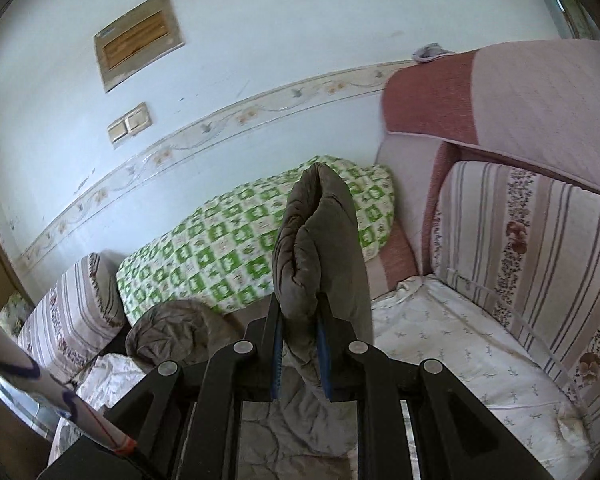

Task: Fold large clothes
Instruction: 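Lift the sleeve with the right tool, fold it across the jacket body, release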

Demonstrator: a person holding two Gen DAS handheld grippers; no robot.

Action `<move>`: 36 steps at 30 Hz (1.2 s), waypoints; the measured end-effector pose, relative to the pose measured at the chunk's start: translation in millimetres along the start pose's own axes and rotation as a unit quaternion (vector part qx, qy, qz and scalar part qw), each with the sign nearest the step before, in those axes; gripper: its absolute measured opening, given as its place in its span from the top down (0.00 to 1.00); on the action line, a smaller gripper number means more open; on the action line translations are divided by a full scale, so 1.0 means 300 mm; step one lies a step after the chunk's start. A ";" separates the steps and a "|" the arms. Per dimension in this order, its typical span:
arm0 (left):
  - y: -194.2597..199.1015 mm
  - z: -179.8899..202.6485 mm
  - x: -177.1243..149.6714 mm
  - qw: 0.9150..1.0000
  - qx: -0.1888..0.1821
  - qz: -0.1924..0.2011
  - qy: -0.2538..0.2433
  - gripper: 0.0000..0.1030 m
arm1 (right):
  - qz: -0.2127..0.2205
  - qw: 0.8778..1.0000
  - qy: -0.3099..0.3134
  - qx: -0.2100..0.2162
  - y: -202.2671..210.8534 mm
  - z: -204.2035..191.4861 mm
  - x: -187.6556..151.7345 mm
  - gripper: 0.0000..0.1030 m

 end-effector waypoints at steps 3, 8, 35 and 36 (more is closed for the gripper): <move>0.002 0.000 0.000 1.000 0.001 0.002 -0.002 0.00 | -0.008 1.000 0.009 0.009 -0.023 -0.046 -0.023 0.85; -0.005 -0.005 0.000 1.000 0.003 -0.002 0.002 0.00 | -0.021 0.999 0.019 0.020 -0.060 -0.108 -0.060 0.85; -0.044 -0.080 0.007 0.999 0.030 -0.020 0.035 0.00 | -0.185 0.969 0.086 0.139 -0.506 -0.687 -0.703 0.85; -0.047 -0.086 0.006 0.999 0.031 -0.021 0.038 0.00 | -0.195 0.966 0.088 0.146 -0.529 -0.719 -0.741 0.85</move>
Point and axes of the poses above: each gripper's, at about its wrist camera, not at the fingertips, and y roughly against the way its jaws point, z to its right, x to its top, the point moved 5 cm from there along -y, roughly the way its jaws point, and after that the axes turned 9 degrees about x, right-handed, at the moved point
